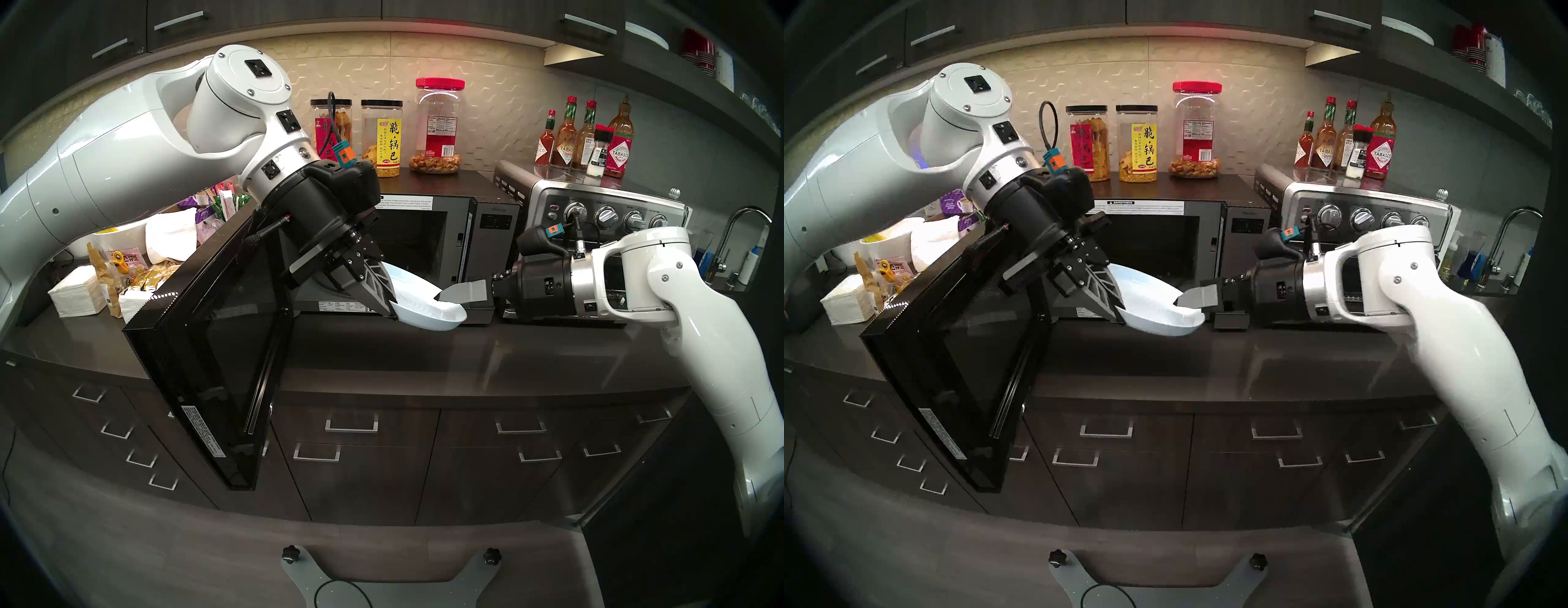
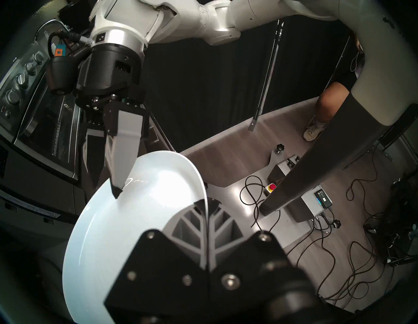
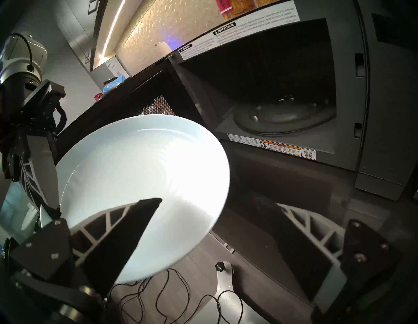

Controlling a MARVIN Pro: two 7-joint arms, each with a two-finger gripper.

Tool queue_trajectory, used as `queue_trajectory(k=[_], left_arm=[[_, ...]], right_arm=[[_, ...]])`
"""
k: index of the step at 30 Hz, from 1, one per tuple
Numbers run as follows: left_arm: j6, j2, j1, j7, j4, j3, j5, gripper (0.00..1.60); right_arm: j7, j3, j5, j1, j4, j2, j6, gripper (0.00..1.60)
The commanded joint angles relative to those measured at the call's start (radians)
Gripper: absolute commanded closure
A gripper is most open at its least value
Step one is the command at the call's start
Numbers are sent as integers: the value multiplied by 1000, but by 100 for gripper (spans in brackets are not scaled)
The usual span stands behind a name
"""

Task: Open the microwave, put the plate inside, and close the door

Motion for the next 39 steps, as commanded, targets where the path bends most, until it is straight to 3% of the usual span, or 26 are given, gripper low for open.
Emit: queue_trajectory(k=[1,28,39], left_arm=[[-3,-2,-15,-9,1,-13,-5,160],[-3,-2,-16,-9,1,-12,-6,160],[-3,-2,-16,-9,1,-11,-6,160]], right_arm=[[5,9,7,4,-11,-3,-6,0],[-26,2,5,-7,-17,-25,-15,0],[-64,-6,41,-2,-14,-48,-8,0]])
